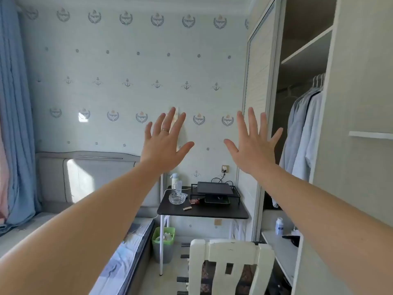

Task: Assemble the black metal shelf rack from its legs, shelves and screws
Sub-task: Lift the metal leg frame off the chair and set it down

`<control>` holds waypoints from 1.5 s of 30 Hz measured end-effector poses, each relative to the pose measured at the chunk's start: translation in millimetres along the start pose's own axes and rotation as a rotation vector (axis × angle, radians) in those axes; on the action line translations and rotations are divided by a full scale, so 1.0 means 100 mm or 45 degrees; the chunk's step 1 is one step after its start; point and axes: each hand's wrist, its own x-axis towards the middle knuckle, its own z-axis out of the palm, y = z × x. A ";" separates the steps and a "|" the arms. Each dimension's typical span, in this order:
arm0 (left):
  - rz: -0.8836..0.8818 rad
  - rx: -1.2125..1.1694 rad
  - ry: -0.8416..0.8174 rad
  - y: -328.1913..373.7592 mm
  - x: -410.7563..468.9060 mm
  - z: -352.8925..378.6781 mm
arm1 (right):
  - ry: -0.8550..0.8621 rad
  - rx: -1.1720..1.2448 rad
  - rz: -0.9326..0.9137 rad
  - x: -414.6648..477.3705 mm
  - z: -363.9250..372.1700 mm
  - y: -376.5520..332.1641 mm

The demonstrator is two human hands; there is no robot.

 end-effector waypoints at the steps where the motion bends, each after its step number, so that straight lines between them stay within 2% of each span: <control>1: 0.008 -0.028 -0.028 -0.05 -0.05 -0.01 | 0.000 0.011 -0.005 -0.03 0.03 -0.08; 6: 0.063 -0.066 -0.025 -0.41 -0.43 0.17 | -0.029 0.123 -0.124 -0.29 0.34 -0.35; 14: -0.004 -0.163 -0.141 -1.00 -1.11 0.85 | -0.290 0.372 -0.309 -0.74 1.21 -0.79; 22: -0.178 -0.198 -0.392 -1.62 -1.64 1.97 | -0.523 0.614 -0.378 -1.01 2.62 -1.21; 30: -0.403 -0.161 -0.706 -2.28 -2.10 2.99 | -0.899 0.639 -0.401 -1.12 4.01 -1.71; 37: -0.444 -0.200 -0.934 -2.95 -2.30 3.92 | -1.081 0.596 -0.299 -1.23 4.99 -2.23; 41: -0.395 -0.286 -1.059 -3.39 -2.26 4.54 | -1.172 0.476 -0.167 -1.18 5.57 -2.47; 45: -0.326 -0.408 -1.219 -3.71 -2.13 5.06 | -1.318 0.354 0.070 -1.15 6.02 -2.64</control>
